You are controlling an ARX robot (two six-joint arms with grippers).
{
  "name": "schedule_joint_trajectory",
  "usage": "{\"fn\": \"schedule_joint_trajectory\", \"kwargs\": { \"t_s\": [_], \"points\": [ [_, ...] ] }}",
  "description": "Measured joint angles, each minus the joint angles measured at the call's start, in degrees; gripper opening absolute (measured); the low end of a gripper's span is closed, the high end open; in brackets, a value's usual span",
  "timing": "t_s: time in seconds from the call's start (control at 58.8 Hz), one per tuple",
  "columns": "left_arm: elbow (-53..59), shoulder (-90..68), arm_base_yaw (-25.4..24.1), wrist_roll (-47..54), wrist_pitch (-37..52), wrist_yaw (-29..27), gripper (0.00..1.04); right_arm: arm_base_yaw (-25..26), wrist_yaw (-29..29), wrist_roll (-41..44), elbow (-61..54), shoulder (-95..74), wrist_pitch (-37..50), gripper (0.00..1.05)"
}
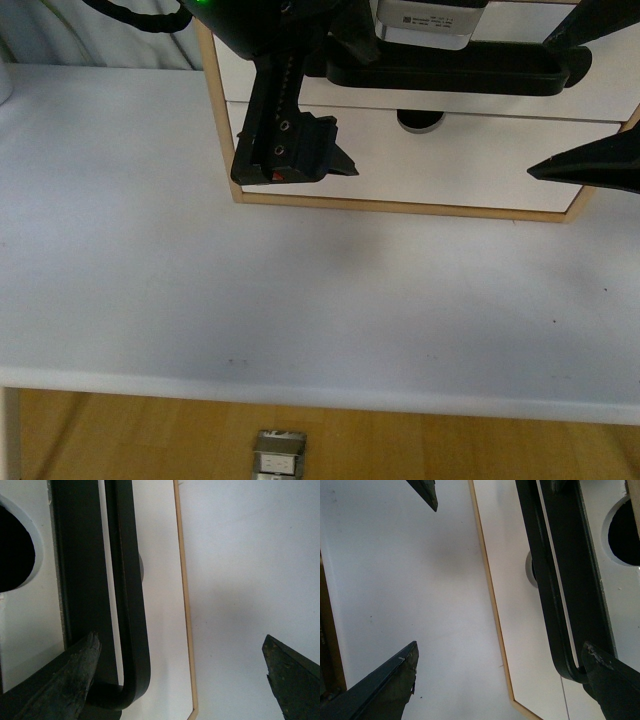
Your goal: Pull drawer
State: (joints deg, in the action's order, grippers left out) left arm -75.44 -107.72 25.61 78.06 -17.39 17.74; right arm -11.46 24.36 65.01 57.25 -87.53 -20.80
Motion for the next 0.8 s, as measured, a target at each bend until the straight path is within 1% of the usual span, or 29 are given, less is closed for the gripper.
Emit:
{"fn": "schedule_joint_trajectory", "kwargs": {
  "t_s": [0.561,0.8],
  "points": [
    [-0.46,-0.37,-0.46,1.44,-2.23,-0.39,0.98,-0.70,-0.24,-1.33,1.64,-6.29,4.13,0.96],
    [-0.46,-0.37,-0.42,1.49,-2.75,-0.42,0.98,-0.83,-0.24,-1.62,1.95,-7.08,3.19,0.96]
  ]
}}
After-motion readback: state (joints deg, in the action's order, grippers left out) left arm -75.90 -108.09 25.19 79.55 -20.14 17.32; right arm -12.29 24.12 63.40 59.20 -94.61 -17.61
